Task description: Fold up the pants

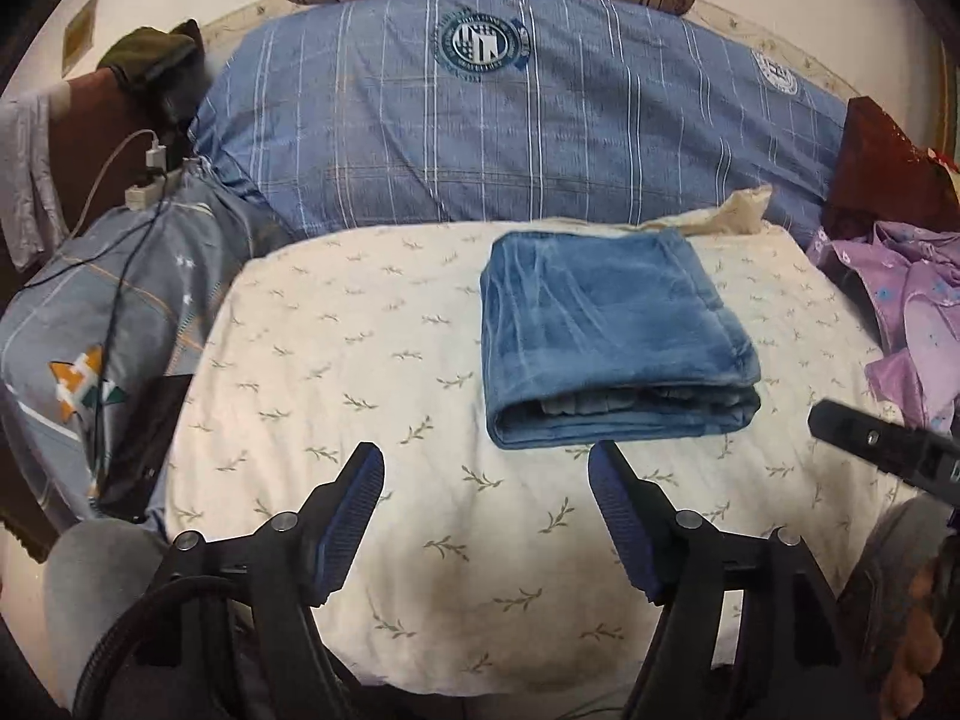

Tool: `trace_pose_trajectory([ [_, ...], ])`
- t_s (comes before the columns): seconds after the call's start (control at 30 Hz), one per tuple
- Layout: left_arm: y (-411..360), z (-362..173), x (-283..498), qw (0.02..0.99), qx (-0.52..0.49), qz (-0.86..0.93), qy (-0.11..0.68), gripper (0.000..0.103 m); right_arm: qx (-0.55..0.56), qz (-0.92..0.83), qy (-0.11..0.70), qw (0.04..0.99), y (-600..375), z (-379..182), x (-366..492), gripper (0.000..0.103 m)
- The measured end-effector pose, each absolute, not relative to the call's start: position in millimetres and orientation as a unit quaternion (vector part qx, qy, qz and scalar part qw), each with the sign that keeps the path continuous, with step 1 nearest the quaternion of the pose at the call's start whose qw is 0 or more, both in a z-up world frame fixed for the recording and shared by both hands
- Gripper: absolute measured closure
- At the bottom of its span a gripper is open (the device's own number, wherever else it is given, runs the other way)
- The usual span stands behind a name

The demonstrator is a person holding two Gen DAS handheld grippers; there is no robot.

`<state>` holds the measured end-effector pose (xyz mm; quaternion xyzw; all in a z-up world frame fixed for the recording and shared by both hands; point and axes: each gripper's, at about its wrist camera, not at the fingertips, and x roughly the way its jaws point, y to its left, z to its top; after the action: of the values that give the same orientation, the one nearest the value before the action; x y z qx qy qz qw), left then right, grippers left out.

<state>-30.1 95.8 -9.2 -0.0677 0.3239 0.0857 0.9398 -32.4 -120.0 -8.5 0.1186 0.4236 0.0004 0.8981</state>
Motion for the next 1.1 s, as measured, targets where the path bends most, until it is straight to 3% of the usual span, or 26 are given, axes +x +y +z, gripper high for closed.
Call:
trace_pose_trajectory([
  [0.5,93,24,-38,0.929,-0.033,0.082,0.358,0.027,0.107,0.011,0.406,0.907,-100,25,-47,0.023],
  [1.1,106,25,-35,0.925,-0.046,0.086,0.367,0.027,0.081,0.002,0.413,0.907,-88,25,-47,0.023],
])
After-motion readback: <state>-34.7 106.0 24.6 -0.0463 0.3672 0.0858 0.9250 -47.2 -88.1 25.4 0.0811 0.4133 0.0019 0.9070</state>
